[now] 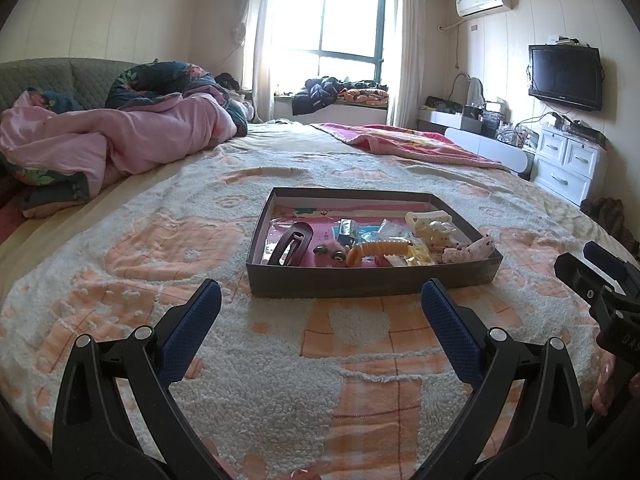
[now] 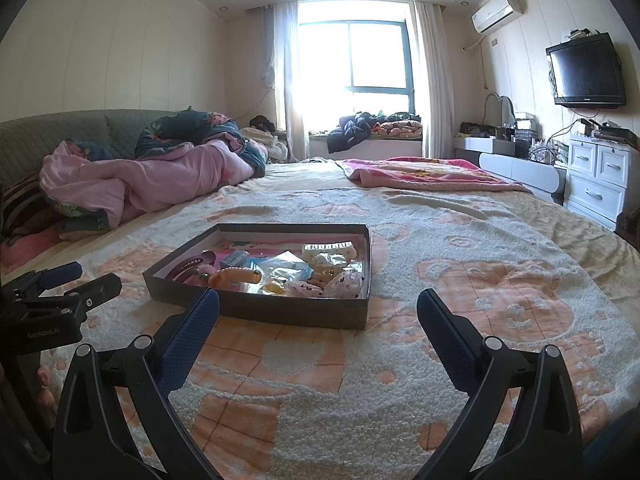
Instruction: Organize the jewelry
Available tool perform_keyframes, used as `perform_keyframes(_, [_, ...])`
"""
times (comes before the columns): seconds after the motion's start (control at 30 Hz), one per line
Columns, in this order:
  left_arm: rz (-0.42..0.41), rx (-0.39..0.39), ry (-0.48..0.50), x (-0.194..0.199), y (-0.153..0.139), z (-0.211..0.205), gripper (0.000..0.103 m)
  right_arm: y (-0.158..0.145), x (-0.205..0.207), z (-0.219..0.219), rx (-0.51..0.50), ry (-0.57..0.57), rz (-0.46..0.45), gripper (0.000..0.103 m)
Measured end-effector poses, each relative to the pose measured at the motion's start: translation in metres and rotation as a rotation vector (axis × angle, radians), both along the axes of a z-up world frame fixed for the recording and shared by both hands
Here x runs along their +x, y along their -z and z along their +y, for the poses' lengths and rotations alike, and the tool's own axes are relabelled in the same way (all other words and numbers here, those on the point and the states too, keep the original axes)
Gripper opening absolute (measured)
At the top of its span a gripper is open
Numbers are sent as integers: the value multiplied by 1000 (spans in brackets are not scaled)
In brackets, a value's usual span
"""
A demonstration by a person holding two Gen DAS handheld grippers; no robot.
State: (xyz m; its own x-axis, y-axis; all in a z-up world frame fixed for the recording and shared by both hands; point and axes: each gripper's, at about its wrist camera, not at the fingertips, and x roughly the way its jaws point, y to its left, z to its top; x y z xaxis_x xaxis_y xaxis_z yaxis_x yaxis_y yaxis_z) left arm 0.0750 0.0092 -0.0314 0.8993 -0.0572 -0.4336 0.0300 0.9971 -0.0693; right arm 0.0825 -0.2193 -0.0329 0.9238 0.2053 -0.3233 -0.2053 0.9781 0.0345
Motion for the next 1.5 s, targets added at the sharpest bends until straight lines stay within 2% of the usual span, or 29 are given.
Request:
perform_keyframes(0.77, [-6, 18, -7, 1, -3, 3, 92, 1, 0, -1, -3, 3, 1, 96])
perform_keyframes(1.23, [26, 24, -27, 5, 1, -2, 92, 3, 0, -8, -1, 10, 12, 96])
perform_keyframes(1.4, [51, -4, -89, 19, 0, 21, 92, 3, 18, -23, 51, 49, 59, 96])
perform_keyframes(1.47, [93, -19, -161, 38, 0, 48, 92, 1, 38, -37, 69, 124, 93, 96])
perform_keyframes(1.5, [117, -25, -212, 50, 1, 67, 92, -1, 62, -53, 60, 208, 138, 96])
